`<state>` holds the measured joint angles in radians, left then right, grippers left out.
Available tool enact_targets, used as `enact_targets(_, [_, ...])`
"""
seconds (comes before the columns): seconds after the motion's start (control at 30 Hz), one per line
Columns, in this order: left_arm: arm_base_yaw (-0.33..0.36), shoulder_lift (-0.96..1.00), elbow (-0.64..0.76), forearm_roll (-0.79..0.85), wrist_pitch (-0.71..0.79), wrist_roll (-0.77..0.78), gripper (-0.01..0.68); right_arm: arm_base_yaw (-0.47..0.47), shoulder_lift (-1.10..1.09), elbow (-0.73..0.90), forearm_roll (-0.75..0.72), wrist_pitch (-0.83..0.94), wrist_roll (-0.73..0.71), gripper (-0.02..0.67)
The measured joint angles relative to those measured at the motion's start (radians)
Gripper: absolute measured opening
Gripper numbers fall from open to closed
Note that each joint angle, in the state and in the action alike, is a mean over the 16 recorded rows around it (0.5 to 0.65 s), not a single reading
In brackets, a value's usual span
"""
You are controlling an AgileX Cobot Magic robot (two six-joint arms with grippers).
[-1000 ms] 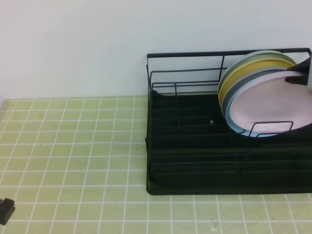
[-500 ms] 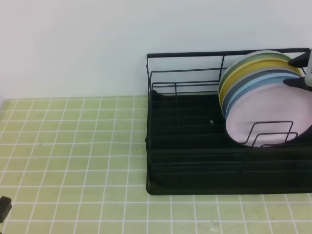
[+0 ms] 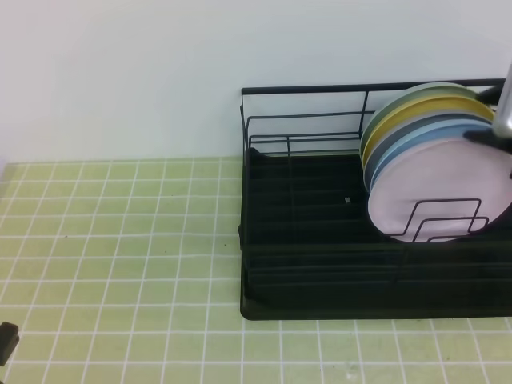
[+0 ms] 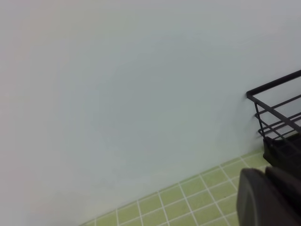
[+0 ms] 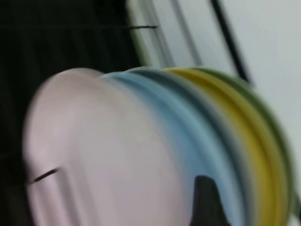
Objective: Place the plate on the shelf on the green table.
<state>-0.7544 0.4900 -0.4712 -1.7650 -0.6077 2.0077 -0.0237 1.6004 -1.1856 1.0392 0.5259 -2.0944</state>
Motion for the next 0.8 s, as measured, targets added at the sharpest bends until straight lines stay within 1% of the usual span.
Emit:
enact_targets(0.3, [0.000, 0.000, 0.000, 0.000, -0.005, 0.001, -0.001, 0.001, -0.032, 0.000, 0.088, -0.040, 0.005, 0.404])
enact_targets(0.43, [0.000, 0.000, 0.000, 0.000, -0.008, 0.003, -0.001, 0.001, -0.084, 0.000, 0.126, -0.035, 0.029, 0.385])
enact_targets(0.6, [0.000, 0.000, 0.000, 0.000, -0.013, 0.005, -0.001, 0.001, -0.189, 0.000, 0.196, -0.020, 0.086, 0.317])
enact_targets(0.8, [0.000, 0.000, 0.000, 0.000, -0.016, 0.006, -0.001, 0.001, -0.366, 0.000, 0.286, 0.007, 0.230, 0.177])
